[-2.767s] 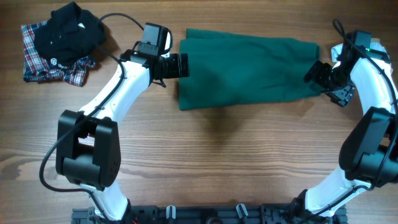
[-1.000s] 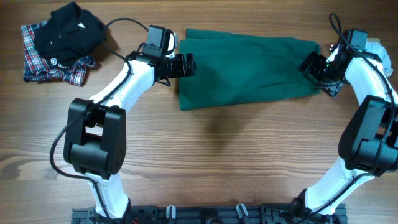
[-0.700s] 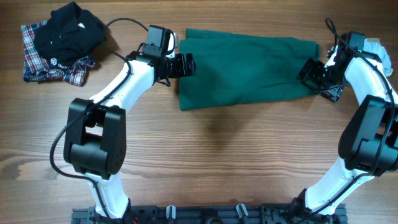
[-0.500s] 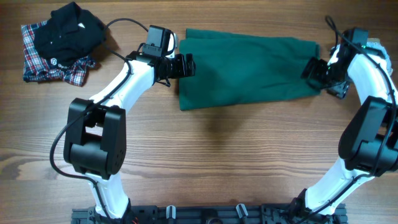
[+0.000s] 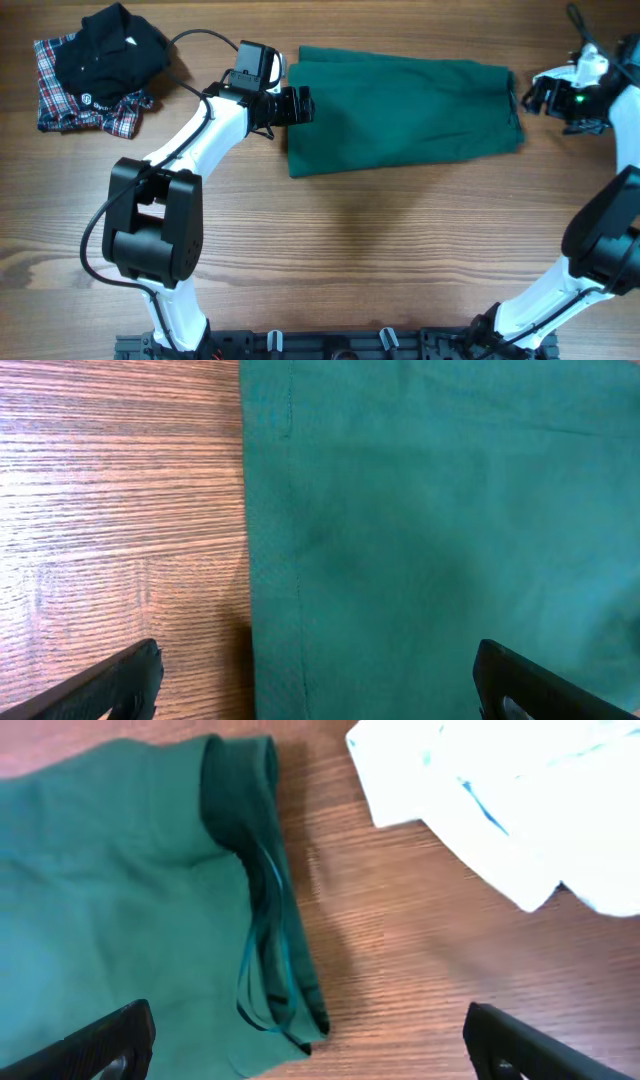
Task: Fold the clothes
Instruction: 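Hold the left end with the left gripper and adjust the right end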
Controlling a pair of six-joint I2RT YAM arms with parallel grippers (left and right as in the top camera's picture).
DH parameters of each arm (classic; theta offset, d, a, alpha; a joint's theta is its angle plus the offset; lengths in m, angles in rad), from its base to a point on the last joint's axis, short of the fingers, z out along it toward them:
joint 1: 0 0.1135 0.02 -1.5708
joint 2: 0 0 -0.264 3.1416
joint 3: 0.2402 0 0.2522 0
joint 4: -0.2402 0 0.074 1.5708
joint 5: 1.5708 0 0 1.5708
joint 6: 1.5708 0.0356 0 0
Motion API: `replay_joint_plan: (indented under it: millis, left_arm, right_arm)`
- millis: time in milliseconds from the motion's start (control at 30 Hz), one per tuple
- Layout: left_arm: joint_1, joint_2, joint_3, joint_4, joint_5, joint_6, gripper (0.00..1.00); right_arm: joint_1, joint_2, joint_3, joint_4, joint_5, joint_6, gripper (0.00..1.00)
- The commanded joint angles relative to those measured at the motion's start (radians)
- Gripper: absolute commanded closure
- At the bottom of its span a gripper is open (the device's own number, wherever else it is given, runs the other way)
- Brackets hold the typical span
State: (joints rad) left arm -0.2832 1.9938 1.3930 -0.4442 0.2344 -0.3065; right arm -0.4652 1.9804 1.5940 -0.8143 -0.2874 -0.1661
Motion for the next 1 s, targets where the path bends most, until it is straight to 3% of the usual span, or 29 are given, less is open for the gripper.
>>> replay_joint_plan:
  millis: [0, 233, 967]
  left_arm:
    - [-0.001, 0.006, -0.005, -0.001, 0.013, -0.016, 0.0]
    - [-0.001, 0.006, -0.005, -0.001, 0.106, -0.016, 0.0]
    - [-0.001, 0.05, -0.005, 0.029, 0.125, -0.017, 0.0]
  right_arm:
    - [0.008, 0.042, 0.016, 0.025, -0.14, -0.069, 0.0]
    - [0.01, 0.098, 0.016, 0.099, -0.187, -0.071, 0.0]
    - [0.014, 0.172, 0.016, 0.189, -0.207, -0.081, 0.0]
